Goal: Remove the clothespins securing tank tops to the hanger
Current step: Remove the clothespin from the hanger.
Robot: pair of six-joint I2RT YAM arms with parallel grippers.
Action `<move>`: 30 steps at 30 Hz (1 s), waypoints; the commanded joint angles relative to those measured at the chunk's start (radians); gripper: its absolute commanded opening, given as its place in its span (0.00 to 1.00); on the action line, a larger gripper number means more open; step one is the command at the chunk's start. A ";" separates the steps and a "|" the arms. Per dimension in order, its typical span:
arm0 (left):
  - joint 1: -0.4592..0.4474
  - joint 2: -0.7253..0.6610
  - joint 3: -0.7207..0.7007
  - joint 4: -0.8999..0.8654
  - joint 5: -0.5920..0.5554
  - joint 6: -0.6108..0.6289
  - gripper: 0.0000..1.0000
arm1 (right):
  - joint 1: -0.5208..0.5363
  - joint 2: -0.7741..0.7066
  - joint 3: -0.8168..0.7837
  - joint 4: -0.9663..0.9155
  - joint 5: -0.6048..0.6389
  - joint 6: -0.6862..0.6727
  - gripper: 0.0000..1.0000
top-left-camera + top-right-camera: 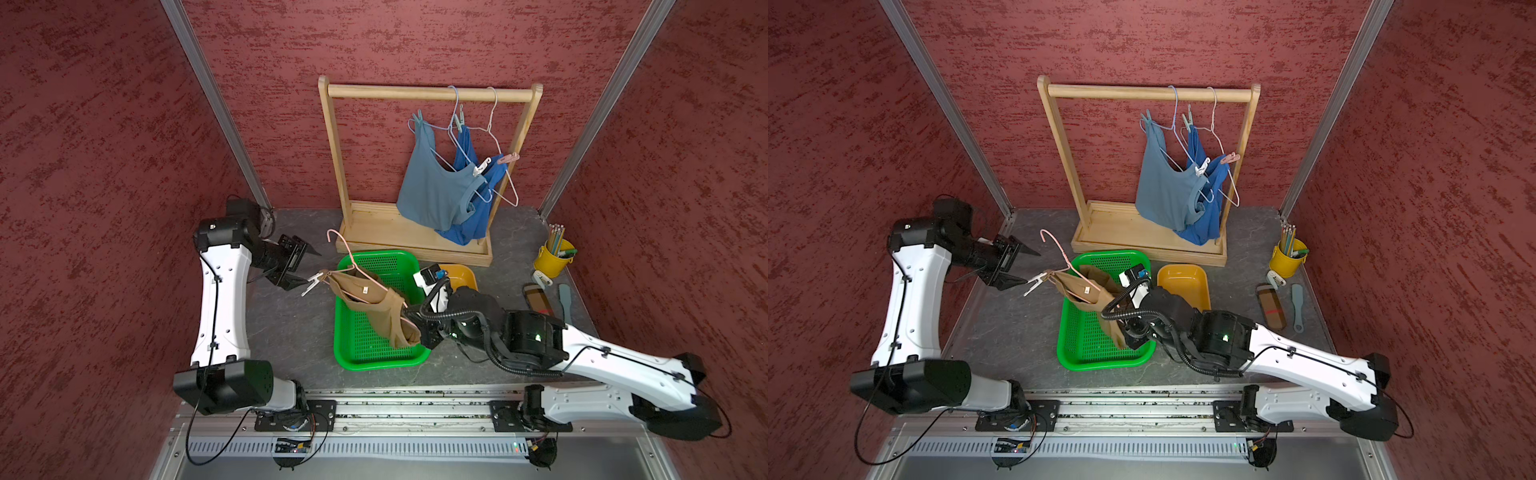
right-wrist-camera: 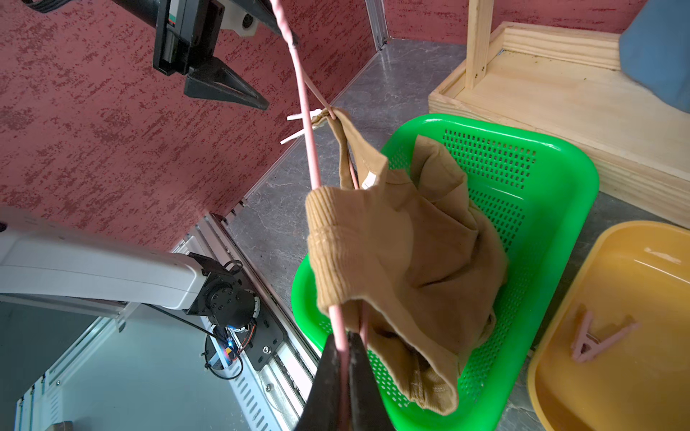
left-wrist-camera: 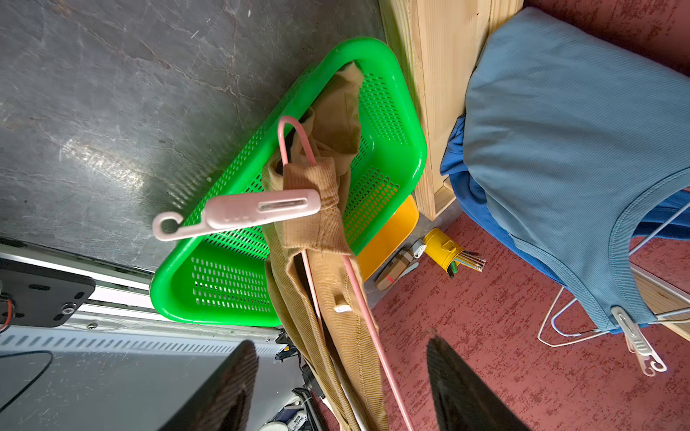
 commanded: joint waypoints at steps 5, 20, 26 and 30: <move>0.062 -0.157 -0.147 0.082 0.049 -0.073 0.74 | -0.003 -0.019 0.013 0.059 0.029 0.024 0.00; 0.122 -0.515 -0.646 0.652 0.097 -0.467 0.74 | -0.004 -0.017 0.002 0.093 -0.008 0.056 0.00; 0.138 -0.459 -0.644 0.701 0.089 -0.469 0.73 | -0.003 -0.022 -0.011 0.115 -0.019 0.058 0.00; 0.145 -0.438 -0.643 0.686 0.086 -0.452 0.70 | -0.003 -0.014 -0.015 0.129 -0.022 0.060 0.00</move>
